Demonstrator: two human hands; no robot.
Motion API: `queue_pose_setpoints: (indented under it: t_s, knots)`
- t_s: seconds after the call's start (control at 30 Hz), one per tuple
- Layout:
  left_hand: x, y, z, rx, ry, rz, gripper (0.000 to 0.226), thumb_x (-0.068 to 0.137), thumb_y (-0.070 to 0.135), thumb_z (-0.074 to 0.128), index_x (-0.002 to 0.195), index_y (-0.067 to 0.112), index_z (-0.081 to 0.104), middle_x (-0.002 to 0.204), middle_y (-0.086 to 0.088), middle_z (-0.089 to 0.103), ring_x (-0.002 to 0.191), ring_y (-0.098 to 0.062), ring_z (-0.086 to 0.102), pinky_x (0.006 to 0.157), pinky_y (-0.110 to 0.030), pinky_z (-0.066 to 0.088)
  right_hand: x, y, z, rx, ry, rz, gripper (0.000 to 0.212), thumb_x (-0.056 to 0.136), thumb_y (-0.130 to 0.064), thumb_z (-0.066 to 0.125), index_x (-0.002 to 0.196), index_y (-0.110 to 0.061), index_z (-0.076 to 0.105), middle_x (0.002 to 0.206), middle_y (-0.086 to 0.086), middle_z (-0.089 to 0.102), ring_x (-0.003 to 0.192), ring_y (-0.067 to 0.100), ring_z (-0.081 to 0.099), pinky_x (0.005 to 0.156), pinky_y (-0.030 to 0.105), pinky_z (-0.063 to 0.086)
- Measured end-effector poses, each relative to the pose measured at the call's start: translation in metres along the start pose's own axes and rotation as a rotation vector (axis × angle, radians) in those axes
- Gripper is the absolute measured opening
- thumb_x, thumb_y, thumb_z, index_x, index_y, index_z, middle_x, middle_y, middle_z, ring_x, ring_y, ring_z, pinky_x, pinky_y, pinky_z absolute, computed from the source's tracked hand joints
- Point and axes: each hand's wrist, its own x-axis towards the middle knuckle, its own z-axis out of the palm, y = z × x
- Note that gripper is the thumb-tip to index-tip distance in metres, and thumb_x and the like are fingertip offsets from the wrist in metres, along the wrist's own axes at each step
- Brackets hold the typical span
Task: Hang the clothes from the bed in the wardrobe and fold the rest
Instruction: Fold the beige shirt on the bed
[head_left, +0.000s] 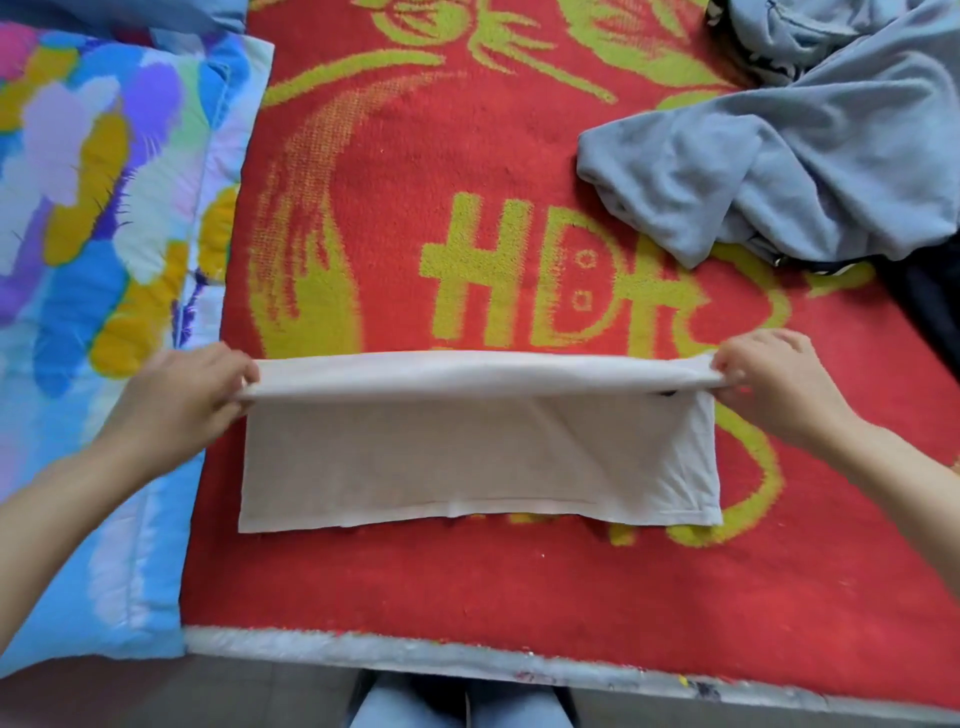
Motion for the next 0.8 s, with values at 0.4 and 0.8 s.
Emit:
queue_pose_setpoints:
  t_s: [0.4,0.8]
  knots:
    - [-0.083,0.036,0.079,0.359,-0.581,-0.178,0.034,0.077,0.018,0.062,0.108,0.020,0.049,0.097,-0.002,0.055,0.086,-0.023,0.059,0.066,-0.033,0.043,-0.092,-0.027,0.089,-0.213,-0.308,-0.233,0.048,0.029,-0.020,0.094,0.064,-0.009,0.063,0.060,0.006,0.057,0.051,0.025,0.060,0.038,0.023,0.040]
    - [-0.039,0.110,0.089,0.280,-0.389,-0.232,0.036,0.061,0.011,0.080,0.094,0.008,0.066,0.083,-0.014,0.062,0.073,-0.033,0.062,0.053,-0.035,0.049,-0.064,-0.030,0.106,0.652,-0.245,1.168,0.076,0.082,-0.017,0.064,0.144,-0.001,0.023,0.141,0.026,0.034,0.126,0.042,0.039,0.101,0.049,0.038]
